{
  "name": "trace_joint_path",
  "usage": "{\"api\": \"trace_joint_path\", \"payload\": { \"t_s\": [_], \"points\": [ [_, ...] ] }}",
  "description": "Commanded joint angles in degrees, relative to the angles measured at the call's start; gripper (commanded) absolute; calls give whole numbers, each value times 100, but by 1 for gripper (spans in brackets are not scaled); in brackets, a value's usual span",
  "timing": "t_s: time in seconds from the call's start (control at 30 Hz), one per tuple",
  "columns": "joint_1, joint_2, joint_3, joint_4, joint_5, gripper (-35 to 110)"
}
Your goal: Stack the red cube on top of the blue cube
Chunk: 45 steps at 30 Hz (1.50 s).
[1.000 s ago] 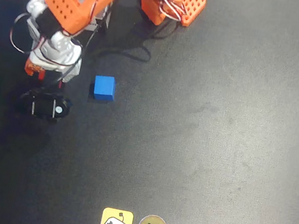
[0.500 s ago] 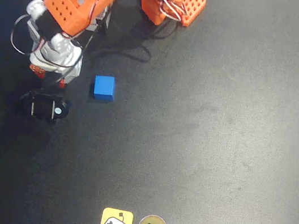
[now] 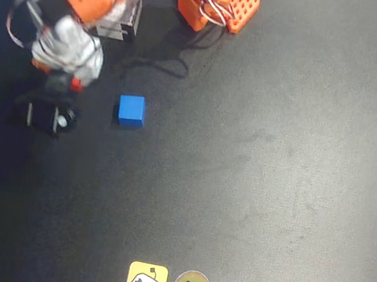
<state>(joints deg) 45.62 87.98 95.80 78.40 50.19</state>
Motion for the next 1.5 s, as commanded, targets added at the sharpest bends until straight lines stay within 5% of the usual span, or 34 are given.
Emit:
{"api": "trace_joint_path", "payload": {
  "t_s": [0.0, 0.93, 1.47],
  "points": [
    [0, 501, -308, 316, 70, 0],
    [-1863, 2786, 2074, 62, 2004, 0],
    [-2109, 2654, 2259, -773, 2004, 0]
  ]
}}
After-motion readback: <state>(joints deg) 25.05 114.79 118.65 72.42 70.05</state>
